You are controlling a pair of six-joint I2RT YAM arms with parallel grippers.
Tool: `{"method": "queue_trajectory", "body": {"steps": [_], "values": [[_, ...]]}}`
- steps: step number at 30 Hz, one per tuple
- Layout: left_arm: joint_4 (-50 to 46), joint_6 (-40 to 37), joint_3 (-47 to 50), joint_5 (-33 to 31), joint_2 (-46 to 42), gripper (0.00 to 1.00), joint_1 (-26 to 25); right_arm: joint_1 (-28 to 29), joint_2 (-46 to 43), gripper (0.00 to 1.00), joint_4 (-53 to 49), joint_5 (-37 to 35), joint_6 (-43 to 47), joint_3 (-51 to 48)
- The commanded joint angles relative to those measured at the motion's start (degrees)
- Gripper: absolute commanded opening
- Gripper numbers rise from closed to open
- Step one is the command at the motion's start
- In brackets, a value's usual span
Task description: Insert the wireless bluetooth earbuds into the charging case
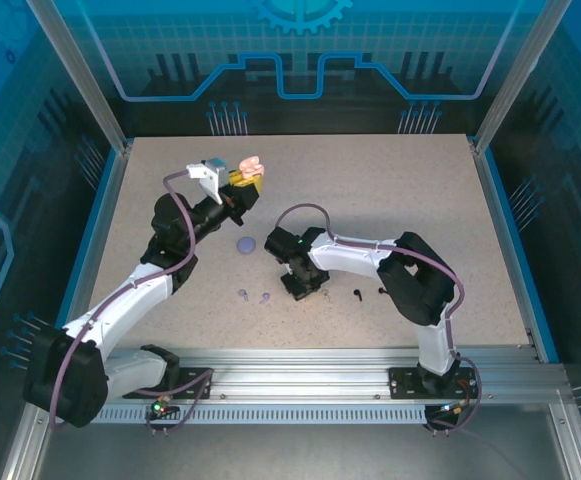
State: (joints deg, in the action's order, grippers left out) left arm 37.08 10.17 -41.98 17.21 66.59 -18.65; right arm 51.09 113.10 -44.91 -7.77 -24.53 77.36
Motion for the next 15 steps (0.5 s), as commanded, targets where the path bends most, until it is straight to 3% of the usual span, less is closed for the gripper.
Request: {"method": "queue_trajectory", "body": {"steps": [1, 15], "values": [[0.5, -1.2, -2.4, 2.1, -0.7, 0.0, -0.6, -0.3, -3.0, 0.12, -1.7, -2.6, -0.1, 0.9], [-0.8, -2.4, -1.4, 5.7, -4.7, 0.0, -1.4, -8.3, -27.2, 0.09, -1.1, -5.3, 2.1, 4.1]]}}
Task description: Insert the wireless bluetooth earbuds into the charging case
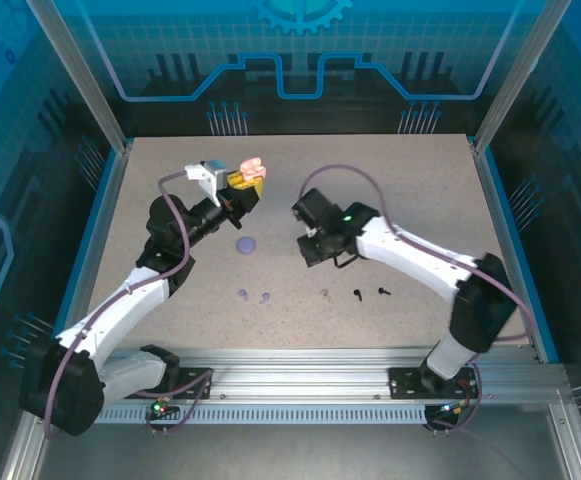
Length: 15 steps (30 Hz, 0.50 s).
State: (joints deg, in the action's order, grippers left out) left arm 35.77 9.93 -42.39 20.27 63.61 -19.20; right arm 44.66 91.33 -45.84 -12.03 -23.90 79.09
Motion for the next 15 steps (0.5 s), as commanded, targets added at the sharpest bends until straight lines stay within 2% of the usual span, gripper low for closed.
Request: {"method": "queue_trajectory", "body": {"steps": [1, 7, 10, 15], "values": [[0.9, -2.3, -0.8, 2.8, -1.7, 0.0, -1.1, -2.3, -7.4, 0.09, 0.5, -1.0, 2.0, 2.9], [2.7, -6.4, -0.4, 1.5, -1.3, 0.0, -4.4, -4.1, -15.8, 0.1, 5.7, -0.9, 7.5, 9.1], [1.7, -10.7, -1.0, -1.4, -1.1, 0.0, -7.4, -4.1, -18.0, 0.11, 10.3, 0.3, 10.5, 11.5], [2.1, -17.9, -2.5, -7.5, 0.4, 0.0, -12.2, -4.0, -20.9, 0.1, 22.3, 6.2, 14.7, 10.4]]}}
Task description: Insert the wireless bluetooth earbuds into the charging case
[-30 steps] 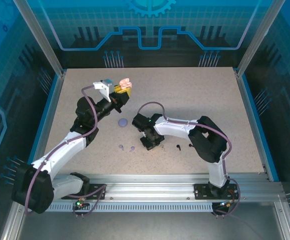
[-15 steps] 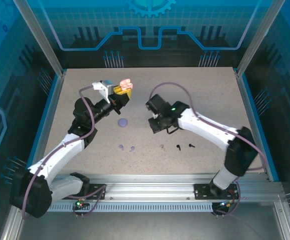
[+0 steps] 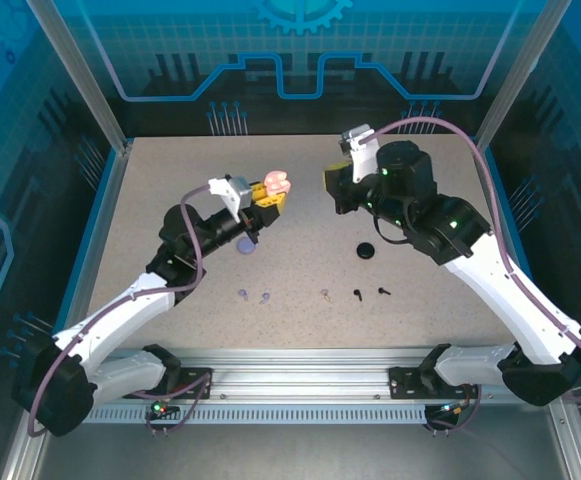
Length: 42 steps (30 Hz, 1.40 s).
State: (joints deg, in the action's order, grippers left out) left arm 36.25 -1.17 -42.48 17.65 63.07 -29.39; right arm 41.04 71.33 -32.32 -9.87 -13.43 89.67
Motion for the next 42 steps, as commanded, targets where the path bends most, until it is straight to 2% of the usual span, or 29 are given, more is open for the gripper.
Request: {"method": "queue_trajectory", "body": {"steps": [1, 5, 10, 21, 42], "values": [[2.5, -8.0, -2.5, -6.0, 1.5, 0.0, -2.7, -0.4, -1.1, 0.1, 10.9, 5.5, 4.9, -0.6], [6.2, -12.2, -3.3, -11.2, 4.5, 0.0, -5.2, 0.0, -1.2, 0.1, 17.3, 10.1, 7.7, -1.7], [10.2, -12.6, -5.0, -14.0, 8.4, 0.0, -5.3, 0.5, 0.0, 0.09, 19.1, 10.7, 9.5, -1.9], [12.7, -10.6, -8.3, -13.0, 13.1, 0.0, -5.3, 1.5, 1.1, 0.08, 22.5, 5.3, 12.4, -5.8], [11.0, -8.9, -8.9, -11.7, 12.5, 0.0, -5.3, 1.6, 4.2, 0.06, 27.4, 0.1, 13.1, -9.3]]}}
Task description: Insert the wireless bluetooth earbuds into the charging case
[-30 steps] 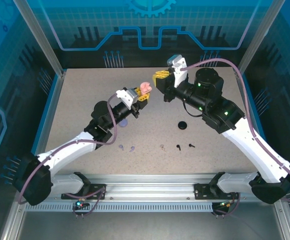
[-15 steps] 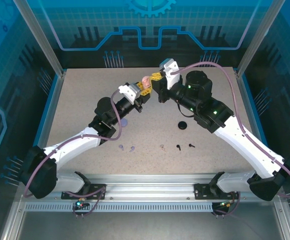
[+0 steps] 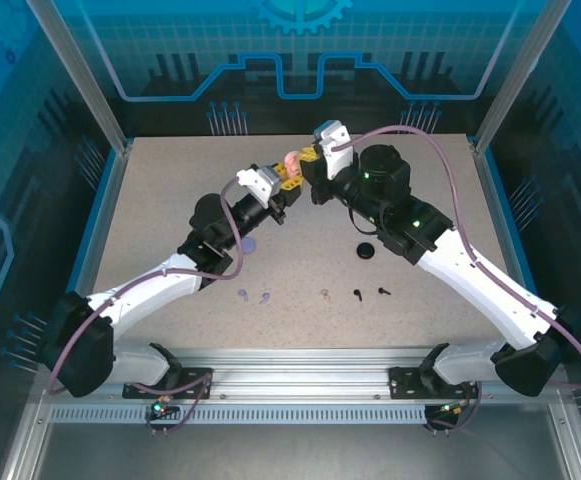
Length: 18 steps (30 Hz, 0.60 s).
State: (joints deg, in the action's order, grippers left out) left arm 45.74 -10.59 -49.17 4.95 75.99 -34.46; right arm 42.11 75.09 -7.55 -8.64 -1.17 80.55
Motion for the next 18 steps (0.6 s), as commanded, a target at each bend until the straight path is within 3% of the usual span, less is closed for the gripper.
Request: {"method": "queue_trajectory", "body": {"steps": [1, 18], "values": [[1.5, 0.5, -2.2, 1.0, -0.4, 0.0, -0.2, 0.4, 0.6, 0.06, 2.5, -1.0, 0.7, -0.1], [1.3, 0.9, -2.9, 1.4, -0.3, 0.0, -0.3, 0.3, 1.5, 0.04, 1.2, 0.2, -0.2, -0.9]]}}
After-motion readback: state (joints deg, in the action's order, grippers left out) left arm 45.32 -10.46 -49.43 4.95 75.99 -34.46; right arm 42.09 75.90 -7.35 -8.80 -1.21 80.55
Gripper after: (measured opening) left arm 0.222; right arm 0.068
